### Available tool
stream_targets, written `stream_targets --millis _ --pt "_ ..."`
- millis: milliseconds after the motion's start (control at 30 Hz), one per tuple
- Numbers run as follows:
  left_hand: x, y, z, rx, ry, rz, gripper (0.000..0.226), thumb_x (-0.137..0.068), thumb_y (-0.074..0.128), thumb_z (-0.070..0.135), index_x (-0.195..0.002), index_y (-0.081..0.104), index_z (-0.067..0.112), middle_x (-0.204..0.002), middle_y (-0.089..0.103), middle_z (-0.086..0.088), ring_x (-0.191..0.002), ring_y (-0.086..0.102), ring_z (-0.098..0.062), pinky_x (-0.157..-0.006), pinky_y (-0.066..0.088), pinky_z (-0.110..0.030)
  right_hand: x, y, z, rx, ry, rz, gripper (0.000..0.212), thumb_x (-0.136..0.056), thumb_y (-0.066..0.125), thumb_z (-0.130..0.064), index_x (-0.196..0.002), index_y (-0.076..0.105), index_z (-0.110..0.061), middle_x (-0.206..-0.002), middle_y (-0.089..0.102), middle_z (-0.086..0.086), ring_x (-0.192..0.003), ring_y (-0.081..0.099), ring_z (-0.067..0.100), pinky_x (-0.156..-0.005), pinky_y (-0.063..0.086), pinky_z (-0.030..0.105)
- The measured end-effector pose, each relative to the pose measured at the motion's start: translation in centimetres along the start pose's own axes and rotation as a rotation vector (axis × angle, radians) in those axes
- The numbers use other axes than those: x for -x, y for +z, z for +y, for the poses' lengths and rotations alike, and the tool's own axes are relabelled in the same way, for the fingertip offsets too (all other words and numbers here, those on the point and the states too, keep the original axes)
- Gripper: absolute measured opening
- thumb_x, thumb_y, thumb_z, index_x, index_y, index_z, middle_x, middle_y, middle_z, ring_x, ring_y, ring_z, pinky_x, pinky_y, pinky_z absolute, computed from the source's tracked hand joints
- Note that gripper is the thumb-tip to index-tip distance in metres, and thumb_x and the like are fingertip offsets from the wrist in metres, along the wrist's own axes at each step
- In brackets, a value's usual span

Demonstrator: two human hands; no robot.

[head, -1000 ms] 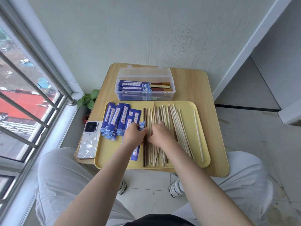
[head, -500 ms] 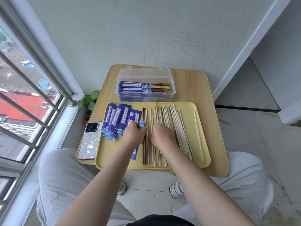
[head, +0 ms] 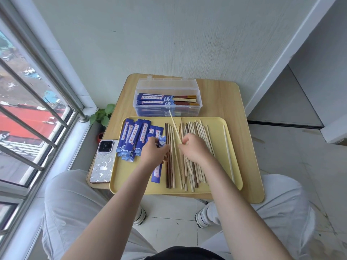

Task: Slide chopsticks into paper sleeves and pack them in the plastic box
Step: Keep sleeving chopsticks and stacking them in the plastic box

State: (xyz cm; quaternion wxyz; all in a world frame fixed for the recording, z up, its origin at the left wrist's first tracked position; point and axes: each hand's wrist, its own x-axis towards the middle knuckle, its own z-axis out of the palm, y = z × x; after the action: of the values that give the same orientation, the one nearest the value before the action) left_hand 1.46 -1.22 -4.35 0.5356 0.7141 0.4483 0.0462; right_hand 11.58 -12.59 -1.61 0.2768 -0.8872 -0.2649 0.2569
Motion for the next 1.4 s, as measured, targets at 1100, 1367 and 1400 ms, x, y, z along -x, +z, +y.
stream_targets --millis 1100,1367,1400 --pt "1.4 0.5 1.1 -0.173 0.189 -0.215 0.043 -0.077 0.083 0.039 -0.074 0.047 0.015 -0.063 0.052 -0.008 -0.041 0.047 -0.016 -0.044 0.044 -0.027 0.2 -4.5 -1.4 -0.816 -0.191 0.328 0.031 -0.105 0.05 -0.028 -0.081 0.062 -0.013 -0.056 0.058 0.002 -0.047 0.051 0.019 -0.046 0.041 0.028" --pt "2.7 1.8 2.7 -0.024 0.402 -0.136 0.041 -0.078 0.073 0.041 -0.105 0.06 0.013 -0.069 0.058 0.004 -0.056 0.051 -0.012 -0.054 0.044 -0.035 0.8 -1.4 -1.7 -0.643 -0.145 0.092 0.003 -0.091 0.071 -0.023 -0.094 0.073 -0.024 -0.079 0.062 -0.008 -0.073 0.06 0.003 -0.068 0.049 0.016" --pt "3.0 1.7 3.0 0.03 0.402 -0.143 0.033 -0.085 0.069 0.034 -0.113 0.061 0.019 -0.072 0.061 0.002 -0.056 0.054 -0.011 -0.052 0.047 -0.033 0.8 -1.3 -1.6 -0.629 -0.126 0.053 0.008 -0.091 0.072 -0.028 -0.097 0.074 -0.023 -0.083 0.064 -0.008 -0.078 0.062 0.006 -0.072 0.05 0.017"
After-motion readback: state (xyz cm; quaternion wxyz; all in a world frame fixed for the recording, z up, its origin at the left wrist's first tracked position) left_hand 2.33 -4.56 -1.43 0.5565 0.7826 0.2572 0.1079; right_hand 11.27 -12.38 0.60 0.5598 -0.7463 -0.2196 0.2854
